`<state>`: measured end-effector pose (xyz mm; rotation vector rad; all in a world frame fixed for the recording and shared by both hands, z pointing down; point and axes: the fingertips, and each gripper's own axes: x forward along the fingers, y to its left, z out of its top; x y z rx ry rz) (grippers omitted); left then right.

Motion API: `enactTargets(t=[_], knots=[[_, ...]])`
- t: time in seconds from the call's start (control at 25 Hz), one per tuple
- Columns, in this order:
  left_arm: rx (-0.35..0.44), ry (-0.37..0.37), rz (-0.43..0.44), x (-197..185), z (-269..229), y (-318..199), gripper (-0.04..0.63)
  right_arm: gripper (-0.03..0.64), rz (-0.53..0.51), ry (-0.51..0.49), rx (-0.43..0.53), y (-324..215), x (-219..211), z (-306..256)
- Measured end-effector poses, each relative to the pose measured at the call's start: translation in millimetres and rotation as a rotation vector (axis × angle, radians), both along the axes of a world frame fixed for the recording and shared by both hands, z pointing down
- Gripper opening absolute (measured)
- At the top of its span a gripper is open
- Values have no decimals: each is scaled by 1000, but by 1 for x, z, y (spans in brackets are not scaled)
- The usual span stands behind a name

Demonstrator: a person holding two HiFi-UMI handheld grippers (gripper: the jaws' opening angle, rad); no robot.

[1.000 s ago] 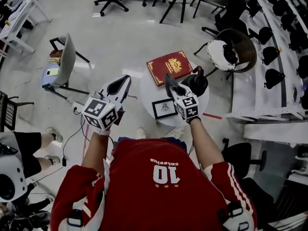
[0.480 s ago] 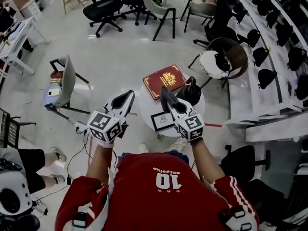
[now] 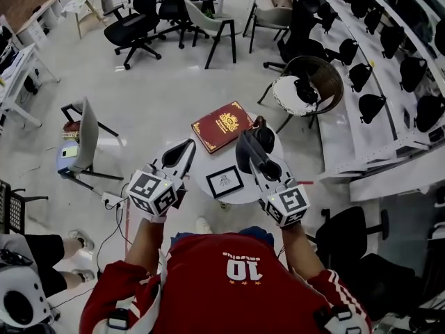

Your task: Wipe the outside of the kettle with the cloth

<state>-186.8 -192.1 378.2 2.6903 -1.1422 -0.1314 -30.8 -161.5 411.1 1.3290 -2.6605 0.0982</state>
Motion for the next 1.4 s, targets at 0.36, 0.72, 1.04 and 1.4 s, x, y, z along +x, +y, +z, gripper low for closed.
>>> enactTargets(t=[0.36,0.72,1.04,1.4], knots=[[25,-38,23,58,-23,-4,8,54,84,-37,28,7,74,-26],[25,-50,30,123,-34,1,8,54,204,-85,69,20,152,-51],[51,-58,27,151,-43,13,8,54,276,-90,96,31,204,-63],[61,-67,21,170,-48,22,8,54,276,-73,100,34,223,-60]])
